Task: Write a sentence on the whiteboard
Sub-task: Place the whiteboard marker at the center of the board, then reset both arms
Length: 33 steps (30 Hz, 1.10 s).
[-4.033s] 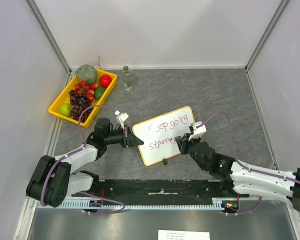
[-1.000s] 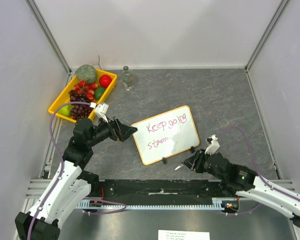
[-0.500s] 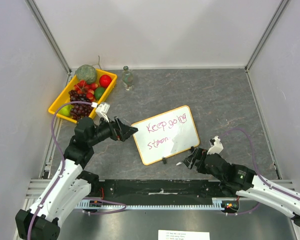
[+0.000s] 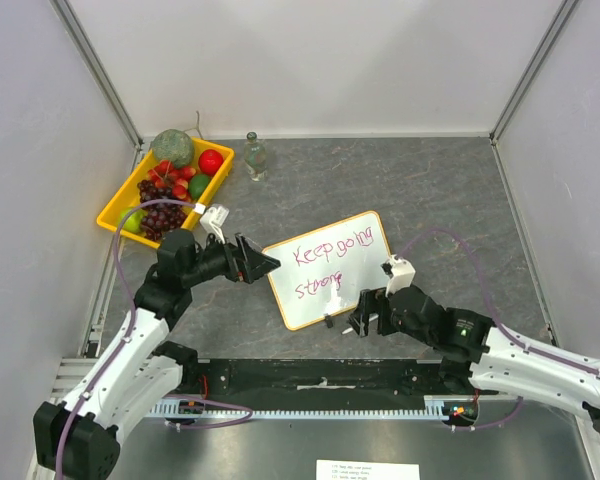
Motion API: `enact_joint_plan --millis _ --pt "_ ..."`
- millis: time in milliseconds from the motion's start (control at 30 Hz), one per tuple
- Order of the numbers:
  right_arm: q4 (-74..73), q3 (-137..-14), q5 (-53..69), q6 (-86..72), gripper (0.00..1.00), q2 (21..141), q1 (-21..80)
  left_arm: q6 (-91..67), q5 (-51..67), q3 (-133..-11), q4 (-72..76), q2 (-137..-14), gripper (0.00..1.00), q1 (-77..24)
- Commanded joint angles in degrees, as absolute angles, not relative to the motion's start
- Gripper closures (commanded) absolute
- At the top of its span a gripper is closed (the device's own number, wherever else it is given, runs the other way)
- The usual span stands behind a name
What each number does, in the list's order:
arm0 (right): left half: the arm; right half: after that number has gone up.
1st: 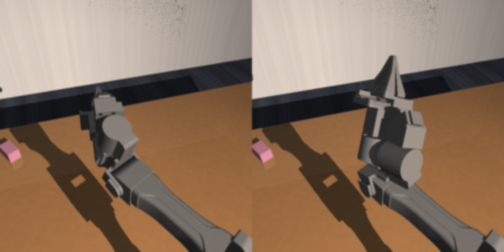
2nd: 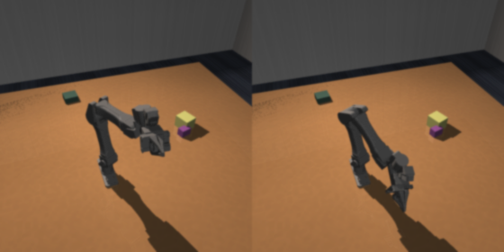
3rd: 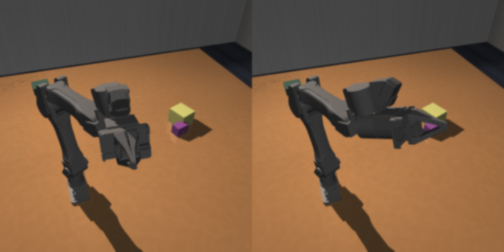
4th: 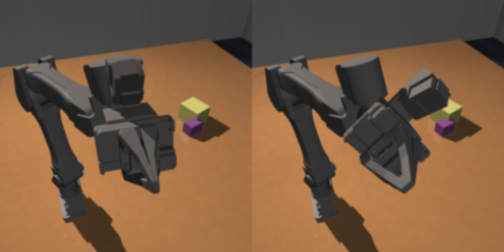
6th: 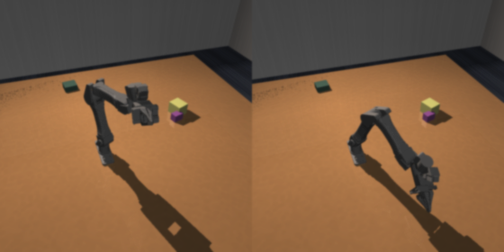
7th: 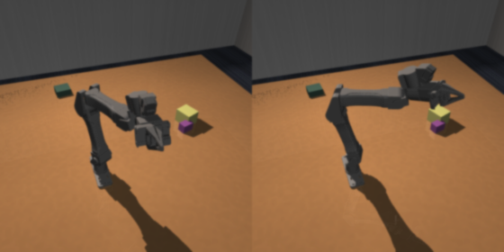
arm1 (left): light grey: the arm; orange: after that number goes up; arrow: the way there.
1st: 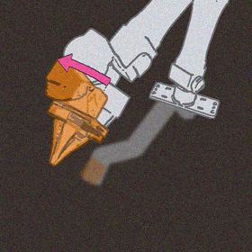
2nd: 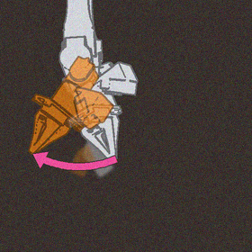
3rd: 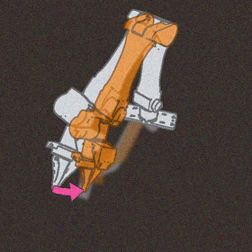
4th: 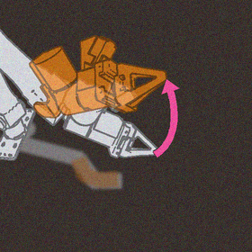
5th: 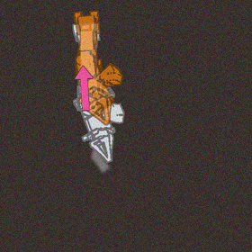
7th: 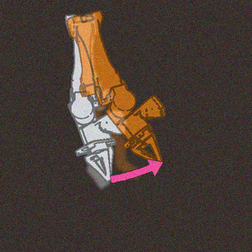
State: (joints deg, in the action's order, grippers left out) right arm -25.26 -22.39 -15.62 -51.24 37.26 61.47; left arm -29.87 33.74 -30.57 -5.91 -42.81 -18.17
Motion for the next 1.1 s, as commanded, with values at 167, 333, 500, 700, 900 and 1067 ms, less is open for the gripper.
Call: enact_joint_plan --millis 167,333,500,700,900,1067 --pt "-21.97 -28.82 -19.5 -44.65 0.02 33.31 61.44 -27.95 36.83 -33.75 -5.71 -45.17 0.02 -19.86" --pt "-22.06 -32.95 -25.91 -39.65 0.02 36.99 61.44 -27.25 31.48 -36.12 -11.06 -45.18 0.02 -19.86" --pt "-21.45 -38.66 -29.0 -33.94 0.02 43.75 60.91 -27.16 22.96 -37.96 -15.81 -45.0 0.0 -19.78" --pt "-16.36 -42.71 -18.66 -27.87 0.02 49.65 51.61 -30.23 13.63 -39.29 -19.95 -48.86 0.0 -19.86" --pt "-11.79 -42.9 -0.39 -26.63 0.02 51.5 32.48 -30.94 8.88 -38.67 -19.78 -50.19 0.0 -19.78" --pt "-8.79 -40.08 12.73 -28.12 0.02 52.12 13.22 -30.68 4.67 -37.01 -18.46 -48.43 0.0 -19.86"
